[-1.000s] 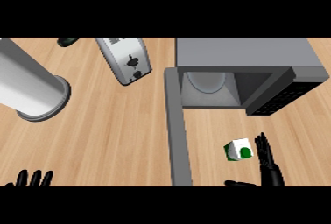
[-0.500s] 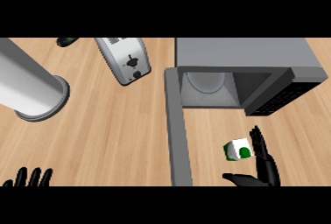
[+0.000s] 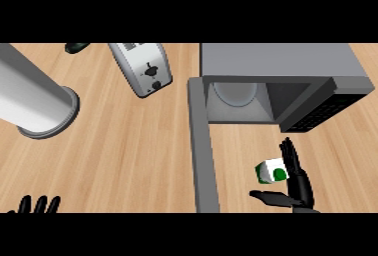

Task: Pick up the milk, place it into the microwave and close the microwave

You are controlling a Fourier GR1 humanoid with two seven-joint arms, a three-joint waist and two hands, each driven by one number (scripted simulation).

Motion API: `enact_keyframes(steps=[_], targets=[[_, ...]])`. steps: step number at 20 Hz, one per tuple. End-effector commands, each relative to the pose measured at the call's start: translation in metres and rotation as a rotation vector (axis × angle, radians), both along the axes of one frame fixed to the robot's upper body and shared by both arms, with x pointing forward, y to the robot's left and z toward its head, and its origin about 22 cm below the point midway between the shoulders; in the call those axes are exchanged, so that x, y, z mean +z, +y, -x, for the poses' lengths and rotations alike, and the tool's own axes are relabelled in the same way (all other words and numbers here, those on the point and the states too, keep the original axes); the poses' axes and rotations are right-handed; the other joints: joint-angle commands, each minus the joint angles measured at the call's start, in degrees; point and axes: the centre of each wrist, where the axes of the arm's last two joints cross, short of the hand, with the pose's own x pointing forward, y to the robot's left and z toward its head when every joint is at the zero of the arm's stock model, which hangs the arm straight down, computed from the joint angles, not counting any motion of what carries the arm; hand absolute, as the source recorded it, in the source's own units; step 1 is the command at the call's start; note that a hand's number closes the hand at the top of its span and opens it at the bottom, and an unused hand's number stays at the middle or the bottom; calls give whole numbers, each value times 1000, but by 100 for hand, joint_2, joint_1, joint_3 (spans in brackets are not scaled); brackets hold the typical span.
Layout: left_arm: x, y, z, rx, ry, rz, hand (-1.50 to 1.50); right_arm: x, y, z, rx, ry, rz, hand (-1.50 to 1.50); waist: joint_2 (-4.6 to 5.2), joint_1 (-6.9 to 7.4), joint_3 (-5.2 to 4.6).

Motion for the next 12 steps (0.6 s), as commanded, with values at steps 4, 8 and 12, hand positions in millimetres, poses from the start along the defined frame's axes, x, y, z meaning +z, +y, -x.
enact_keyframes(steps=[4,8,12], targets=[[-11,-4,2,-3,1,-4,-150,4,6,-16,-104,-74,75,150,13,15,39],[3,12,2,-8,-11,19,-150,2,19,-28,-74,-72,168,150,23,44,42],[6,3,9,-12,4,8,-150,6,16,-35,-158,-97,195,150,18,46,42]])
